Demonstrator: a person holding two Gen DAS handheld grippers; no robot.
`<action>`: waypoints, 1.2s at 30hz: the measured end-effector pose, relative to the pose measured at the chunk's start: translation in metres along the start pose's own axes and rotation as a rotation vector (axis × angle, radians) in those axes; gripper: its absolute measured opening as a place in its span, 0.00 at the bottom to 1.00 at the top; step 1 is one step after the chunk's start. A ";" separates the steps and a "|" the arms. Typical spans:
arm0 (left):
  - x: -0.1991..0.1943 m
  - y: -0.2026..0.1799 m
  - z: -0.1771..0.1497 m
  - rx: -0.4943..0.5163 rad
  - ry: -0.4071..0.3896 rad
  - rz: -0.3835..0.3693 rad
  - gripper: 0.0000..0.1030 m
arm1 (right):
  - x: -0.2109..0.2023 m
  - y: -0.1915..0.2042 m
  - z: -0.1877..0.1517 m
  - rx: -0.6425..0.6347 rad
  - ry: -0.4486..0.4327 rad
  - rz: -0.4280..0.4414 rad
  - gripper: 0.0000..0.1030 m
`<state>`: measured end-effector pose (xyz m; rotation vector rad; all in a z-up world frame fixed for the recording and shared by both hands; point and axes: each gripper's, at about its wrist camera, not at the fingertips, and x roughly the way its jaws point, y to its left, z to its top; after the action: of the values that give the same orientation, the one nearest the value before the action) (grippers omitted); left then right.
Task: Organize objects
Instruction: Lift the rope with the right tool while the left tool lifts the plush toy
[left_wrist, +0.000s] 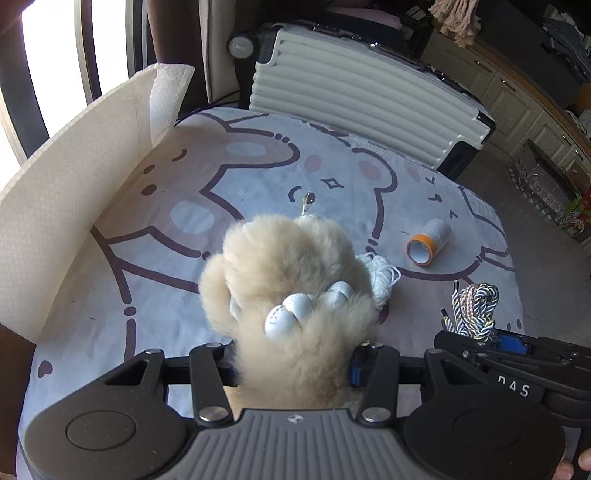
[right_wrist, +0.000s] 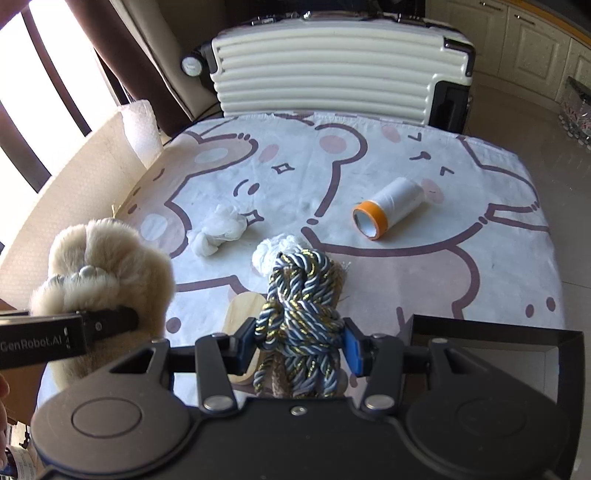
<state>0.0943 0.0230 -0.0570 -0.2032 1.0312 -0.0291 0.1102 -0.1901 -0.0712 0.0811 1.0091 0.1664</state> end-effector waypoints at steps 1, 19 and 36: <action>-0.005 -0.002 0.000 0.008 -0.012 0.003 0.48 | -0.006 0.001 -0.002 -0.003 -0.012 0.002 0.47; -0.065 -0.020 -0.021 0.159 -0.133 0.029 0.48 | -0.087 0.003 -0.025 0.050 -0.180 -0.071 0.47; -0.080 -0.018 -0.033 0.173 -0.154 0.048 0.48 | -0.113 0.007 -0.043 0.049 -0.221 -0.077 0.47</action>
<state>0.0265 0.0103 -0.0020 -0.0226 0.8744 -0.0576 0.0136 -0.2032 0.0016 0.1027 0.7944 0.0608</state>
